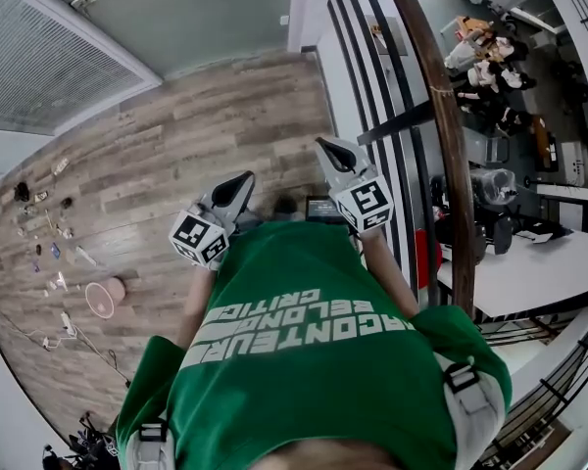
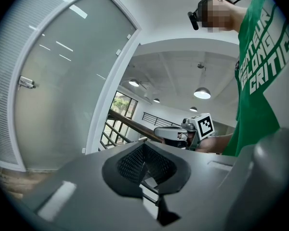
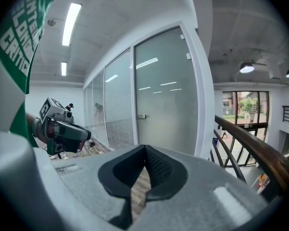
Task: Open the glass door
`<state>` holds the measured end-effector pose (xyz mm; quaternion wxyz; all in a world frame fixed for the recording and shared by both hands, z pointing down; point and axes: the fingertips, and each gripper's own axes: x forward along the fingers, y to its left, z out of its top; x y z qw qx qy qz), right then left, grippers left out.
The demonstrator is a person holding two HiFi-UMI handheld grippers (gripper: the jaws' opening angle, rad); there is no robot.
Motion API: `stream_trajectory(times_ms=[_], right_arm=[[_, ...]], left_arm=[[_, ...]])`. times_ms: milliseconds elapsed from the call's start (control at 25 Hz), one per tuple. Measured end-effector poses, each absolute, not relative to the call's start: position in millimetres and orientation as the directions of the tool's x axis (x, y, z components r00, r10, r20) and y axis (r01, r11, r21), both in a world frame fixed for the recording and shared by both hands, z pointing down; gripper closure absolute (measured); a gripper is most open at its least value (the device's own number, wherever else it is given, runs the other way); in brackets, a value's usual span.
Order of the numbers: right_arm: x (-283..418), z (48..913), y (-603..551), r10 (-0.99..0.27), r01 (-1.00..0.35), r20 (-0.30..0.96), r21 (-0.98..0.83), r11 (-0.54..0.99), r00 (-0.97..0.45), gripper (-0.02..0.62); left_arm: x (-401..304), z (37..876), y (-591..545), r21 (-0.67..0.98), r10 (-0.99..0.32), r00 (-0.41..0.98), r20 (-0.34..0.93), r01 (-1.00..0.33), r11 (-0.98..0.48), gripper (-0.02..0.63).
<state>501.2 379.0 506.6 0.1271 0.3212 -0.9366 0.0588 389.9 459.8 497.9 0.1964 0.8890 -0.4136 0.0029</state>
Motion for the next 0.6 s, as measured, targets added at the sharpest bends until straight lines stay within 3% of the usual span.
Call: stream_trajectory(times_ms=[600], right_arm=[[498,517,364,-0.606,-0.645,0.309,-0.032,0.763,-0.733,0.603]], left_arm=[[397,504,419,0.376,-0.691,0.714,0.111,-0.674,-0.636,0.594]])
